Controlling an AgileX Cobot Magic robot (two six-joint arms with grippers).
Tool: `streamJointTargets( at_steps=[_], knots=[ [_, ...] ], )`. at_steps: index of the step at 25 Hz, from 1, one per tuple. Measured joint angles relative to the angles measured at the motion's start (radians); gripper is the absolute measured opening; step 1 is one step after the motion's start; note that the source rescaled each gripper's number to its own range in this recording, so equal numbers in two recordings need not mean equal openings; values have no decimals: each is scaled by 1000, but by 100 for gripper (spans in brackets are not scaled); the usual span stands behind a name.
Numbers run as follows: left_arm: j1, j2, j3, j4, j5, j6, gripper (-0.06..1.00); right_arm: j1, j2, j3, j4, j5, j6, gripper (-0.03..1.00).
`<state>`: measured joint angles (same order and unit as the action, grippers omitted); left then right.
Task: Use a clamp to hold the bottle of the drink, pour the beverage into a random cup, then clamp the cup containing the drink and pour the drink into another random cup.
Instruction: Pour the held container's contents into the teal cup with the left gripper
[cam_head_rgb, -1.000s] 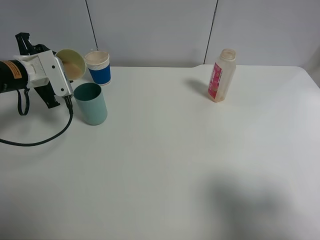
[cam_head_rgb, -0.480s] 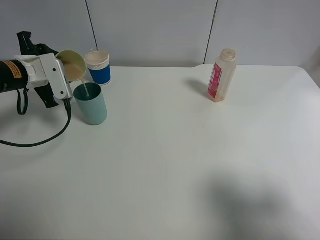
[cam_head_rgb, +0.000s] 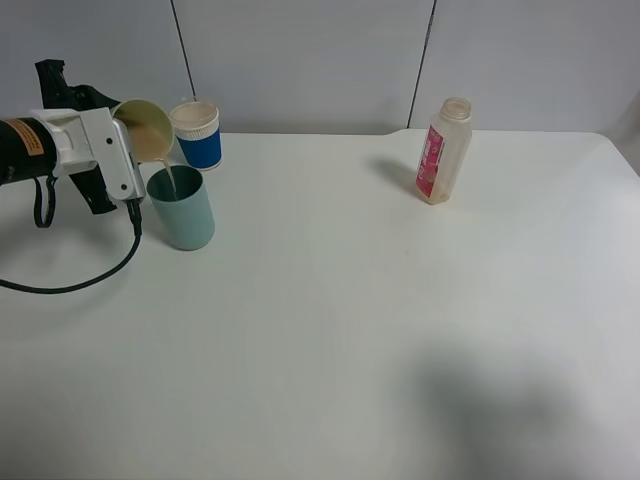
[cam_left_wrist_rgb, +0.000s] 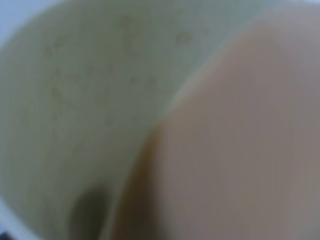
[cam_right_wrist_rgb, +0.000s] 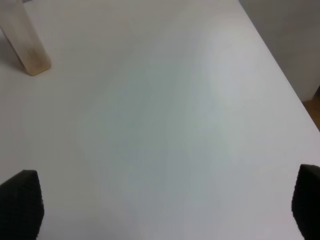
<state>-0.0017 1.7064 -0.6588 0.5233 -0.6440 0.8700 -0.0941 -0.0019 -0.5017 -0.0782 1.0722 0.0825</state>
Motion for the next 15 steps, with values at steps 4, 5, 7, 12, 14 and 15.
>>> streamJointTargets(
  at_steps=[4, 5, 7, 12, 14, 15],
  knots=[
    [0, 0, 0, 1, -21, 20, 1, 0, 0, 0, 0, 0, 0, 99],
    [0, 0, 0, 1, -23, 22, 1, 0, 0, 0, 0, 0, 0, 99],
    [0, 0, 0, 1, -24, 25, 1, 0, 0, 0, 0, 0, 0, 99],
    [0, 0, 0, 1, -24, 28, 1, 0, 0, 0, 0, 0, 0, 99],
    [0, 0, 0, 1, -26, 28, 1, 0, 0, 0, 0, 0, 0, 99],
    [0, 0, 0, 1, -26, 28, 1, 0, 0, 0, 0, 0, 0, 99]
  ],
)
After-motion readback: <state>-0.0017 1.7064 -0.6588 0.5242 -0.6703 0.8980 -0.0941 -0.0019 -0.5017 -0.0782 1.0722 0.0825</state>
